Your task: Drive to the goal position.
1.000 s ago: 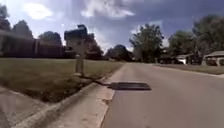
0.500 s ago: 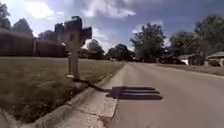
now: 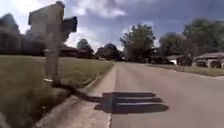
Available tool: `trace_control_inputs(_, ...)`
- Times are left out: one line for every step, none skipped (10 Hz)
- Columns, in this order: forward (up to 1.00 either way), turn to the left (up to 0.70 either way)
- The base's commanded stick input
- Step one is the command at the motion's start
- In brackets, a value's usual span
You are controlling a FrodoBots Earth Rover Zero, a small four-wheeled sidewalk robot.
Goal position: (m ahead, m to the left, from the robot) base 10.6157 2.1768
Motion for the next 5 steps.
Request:
trace_control_inputs(1.0,-0.4)
trace_control_inputs(1.0,0.0)
trace_control_inputs(1.0,0.0)
trace_control_inputs(1.0,0.0)
trace_control_inputs(1.0,0.0)
